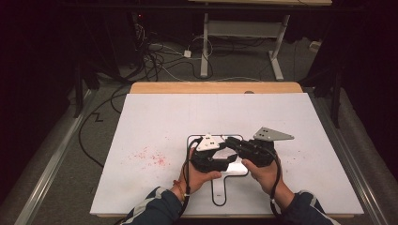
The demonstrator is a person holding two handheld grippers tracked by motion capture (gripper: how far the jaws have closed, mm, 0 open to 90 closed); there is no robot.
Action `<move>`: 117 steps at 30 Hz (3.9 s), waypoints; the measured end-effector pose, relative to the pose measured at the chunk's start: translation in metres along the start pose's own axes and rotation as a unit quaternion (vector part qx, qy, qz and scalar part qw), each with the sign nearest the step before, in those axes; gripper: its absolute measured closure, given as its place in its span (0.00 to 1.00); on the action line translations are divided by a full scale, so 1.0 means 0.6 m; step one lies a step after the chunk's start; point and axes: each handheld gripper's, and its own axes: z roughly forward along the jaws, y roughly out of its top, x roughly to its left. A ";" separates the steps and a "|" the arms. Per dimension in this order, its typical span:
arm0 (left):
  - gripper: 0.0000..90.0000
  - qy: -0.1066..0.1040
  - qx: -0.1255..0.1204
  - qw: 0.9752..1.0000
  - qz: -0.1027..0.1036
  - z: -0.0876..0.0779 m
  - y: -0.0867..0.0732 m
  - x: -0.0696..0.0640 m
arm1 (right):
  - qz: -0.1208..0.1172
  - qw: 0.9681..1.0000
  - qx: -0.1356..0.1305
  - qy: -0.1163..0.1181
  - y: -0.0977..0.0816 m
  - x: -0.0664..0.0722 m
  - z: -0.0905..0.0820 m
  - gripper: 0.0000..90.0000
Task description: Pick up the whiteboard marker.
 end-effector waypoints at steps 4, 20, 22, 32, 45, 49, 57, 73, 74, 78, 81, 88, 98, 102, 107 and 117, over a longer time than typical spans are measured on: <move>0.43 -0.002 0.010 1.000 0.022 -0.005 -0.001 -0.007 | -0.004 1.000 -0.001 -0.006 0.003 -0.004 -0.007 0.90; 0.47 -0.010 -0.014 0.999 -0.040 -0.007 -0.002 0.010 | -0.018 1.000 0.003 0.005 -0.006 0.006 0.002 0.90; 0.51 -0.002 -0.011 0.999 -0.035 -0.009 -0.003 0.014 | -0.022 1.000 0.005 0.007 -0.006 0.009 0.004 0.90; 0.86 0.021 0.014 1.000 0.013 -0.011 -0.005 0.016 | -0.032 0.999 0.006 0.010 -0.007 0.017 0.002 0.90; 0.87 0.060 0.026 0.995 0.070 -0.030 -0.039 0.068 | -0.057 0.998 0.012 -0.027 -0.006 0.008 -0.027 0.58; 0.87 0.061 0.014 0.995 0.074 -0.043 -0.049 0.087 | -0.106 0.992 0.025 -0.057 -0.016 -0.001 -0.057 0.54; 0.87 0.072 0.023 0.994 0.079 -0.075 -0.060 0.107 | -0.142 0.983 0.060 -0.095 -0.056 -0.015 -0.107 0.51; 0.87 0.073 0.077 0.993 0.057 -0.083 -0.049 0.117 | -0.134 0.981 0.088 -0.108 -0.085 -0.028 -0.135 0.48; 0.87 0.071 0.084 0.992 0.056 -0.075 -0.043 0.114 | -0.135 0.981 0.088 -0.108 -0.085 -0.028 -0.134 0.48; 0.87 0.046 0.106 0.991 0.060 -0.043 -0.022 0.093 | -0.135 0.981 0.091 -0.108 -0.085 -0.030 -0.130 0.48; 0.87 0.016 0.122 0.990 0.066 -0.018 -0.008 0.069 | -0.132 0.981 0.091 -0.110 -0.084 -0.031 -0.132 0.47; 0.87 0.030 0.158 0.982 0.096 0.006 0.012 0.035 | -0.130 0.980 0.093 -0.120 -0.084 -0.036 -0.136 0.47; 0.87 0.092 0.198 0.975 0.049 -0.069 0.004 0.098 | -0.126 0.976 0.103 -0.142 -0.083 -0.043 -0.141 0.46; 0.87 0.099 0.211 0.972 0.037 -0.085 0.002 0.109 | -0.126 0.975 0.106 -0.146 -0.082 -0.044 -0.140 0.46; 0.87 0.087 0.212 0.972 0.041 -0.080 0.003 0.100 | -0.131 0.975 0.107 -0.144 -0.081 -0.043 -0.137 0.45; 0.87 0.061 0.196 0.976 0.072 -0.031 0.011 0.054 | -0.134 0.975 0.106 -0.140 -0.081 -0.042 -0.135 0.45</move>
